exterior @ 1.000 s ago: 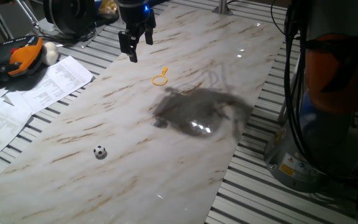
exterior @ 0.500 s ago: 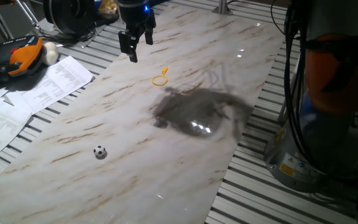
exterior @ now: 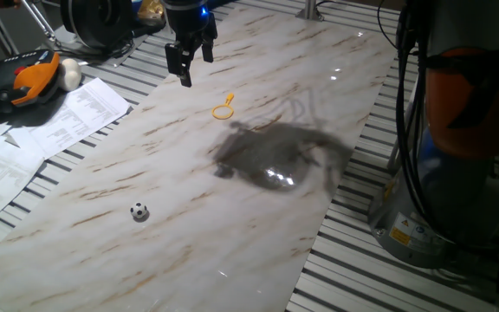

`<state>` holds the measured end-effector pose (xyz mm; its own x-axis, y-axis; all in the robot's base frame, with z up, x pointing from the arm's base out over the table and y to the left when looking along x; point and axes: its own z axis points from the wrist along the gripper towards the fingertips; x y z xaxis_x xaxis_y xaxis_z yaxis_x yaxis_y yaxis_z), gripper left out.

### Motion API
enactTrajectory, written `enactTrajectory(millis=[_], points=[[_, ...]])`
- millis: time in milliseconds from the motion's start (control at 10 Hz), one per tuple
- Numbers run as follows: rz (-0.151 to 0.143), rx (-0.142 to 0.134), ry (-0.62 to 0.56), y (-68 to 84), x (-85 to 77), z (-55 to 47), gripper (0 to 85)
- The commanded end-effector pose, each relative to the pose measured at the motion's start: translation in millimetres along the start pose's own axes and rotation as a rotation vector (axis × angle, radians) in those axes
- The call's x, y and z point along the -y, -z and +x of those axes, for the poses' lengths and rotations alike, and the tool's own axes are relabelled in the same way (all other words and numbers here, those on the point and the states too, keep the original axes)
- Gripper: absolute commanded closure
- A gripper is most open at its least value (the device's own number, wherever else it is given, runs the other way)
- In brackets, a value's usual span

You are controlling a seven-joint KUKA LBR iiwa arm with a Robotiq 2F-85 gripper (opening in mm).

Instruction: Attach the bubble ring to the ball

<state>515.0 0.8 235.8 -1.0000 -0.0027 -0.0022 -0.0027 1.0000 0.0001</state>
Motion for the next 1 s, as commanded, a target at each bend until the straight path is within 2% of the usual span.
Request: enactTrajectory(millis=[0,300,400,500,600,800,900], points=[[0.005,0.067,-0.547,-0.1,0.0,0.1,85.0],[0.007,0.061,-0.558,2.8,0.1,0.1,85.0],[0.015,0.061,-0.558,3.7,0.2,1.2,85.0],[0.042,0.063,-0.557,3.3,2.0,1.6,85.0],[0.049,0.065,-0.549,0.6,8.4,1.4,85.0],[0.033,0.062,-0.524,-4.6,29.3,0.8,85.0],[0.033,0.055,-0.576,-5.5,38.2,0.1,85.0]])
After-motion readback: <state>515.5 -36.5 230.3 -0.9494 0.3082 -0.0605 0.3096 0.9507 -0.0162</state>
